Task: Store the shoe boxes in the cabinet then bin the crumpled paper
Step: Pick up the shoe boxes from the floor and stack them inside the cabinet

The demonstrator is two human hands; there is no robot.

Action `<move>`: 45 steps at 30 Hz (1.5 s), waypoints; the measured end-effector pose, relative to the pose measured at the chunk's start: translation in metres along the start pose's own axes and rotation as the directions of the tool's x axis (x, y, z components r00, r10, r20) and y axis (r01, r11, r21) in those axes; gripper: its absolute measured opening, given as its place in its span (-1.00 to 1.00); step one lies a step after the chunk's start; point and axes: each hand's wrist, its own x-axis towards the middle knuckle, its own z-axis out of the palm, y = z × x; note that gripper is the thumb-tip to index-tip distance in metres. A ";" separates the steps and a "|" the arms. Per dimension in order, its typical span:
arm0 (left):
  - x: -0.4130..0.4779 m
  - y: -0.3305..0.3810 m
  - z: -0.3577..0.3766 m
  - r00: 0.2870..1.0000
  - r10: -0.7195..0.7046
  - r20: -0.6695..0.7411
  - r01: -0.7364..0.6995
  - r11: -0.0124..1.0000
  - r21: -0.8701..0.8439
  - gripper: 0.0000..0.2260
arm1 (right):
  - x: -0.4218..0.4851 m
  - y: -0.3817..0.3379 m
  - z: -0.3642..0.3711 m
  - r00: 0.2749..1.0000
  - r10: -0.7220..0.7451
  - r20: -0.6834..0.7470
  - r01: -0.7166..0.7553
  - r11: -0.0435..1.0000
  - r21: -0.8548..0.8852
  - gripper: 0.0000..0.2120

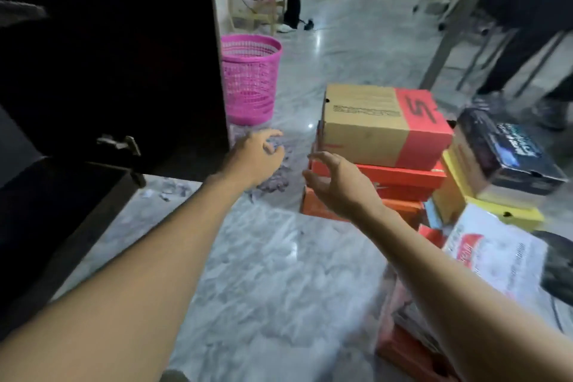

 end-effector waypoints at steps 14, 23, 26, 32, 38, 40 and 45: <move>-0.119 0.088 0.249 0.900 -0.049 0.432 0.165 0.958 -0.235 -0.60 | -0.155 0.207 -0.054 0.807 0.545 -0.227 -0.547 0.835 0.060 -0.39; -0.134 0.082 0.272 0.792 -0.120 0.598 0.293 0.935 -0.200 -0.42 | -0.191 0.241 -0.037 0.644 0.765 -0.002 -0.728 0.614 0.306 0.02; -0.142 0.080 0.263 0.775 -0.126 0.619 0.307 0.931 -0.196 -0.53 | -0.199 0.238 -0.032 0.691 0.721 -0.054 -0.669 0.666 0.330 -0.04; -0.158 0.059 0.250 0.808 -0.075 0.584 0.262 0.934 -0.243 -0.45 | -0.205 0.227 -0.021 0.876 0.482 0.006 -0.431 0.778 0.457 -0.24; -0.163 0.042 0.249 0.826 -0.099 0.555 0.330 0.883 -0.333 -0.50 | -0.206 0.226 -0.027 0.896 0.211 0.391 -0.384 0.810 0.444 0.22; -0.164 0.042 0.249 0.825 -0.104 0.555 0.345 0.871 -0.349 -0.55 | -0.207 0.227 -0.025 0.889 0.187 0.418 -0.375 0.821 0.430 0.28; -0.167 0.042 0.246 0.825 -0.090 0.558 0.345 0.862 -0.371 -0.52 | -0.214 0.226 -0.021 0.913 0.153 0.378 -0.331 0.819 0.468 0.23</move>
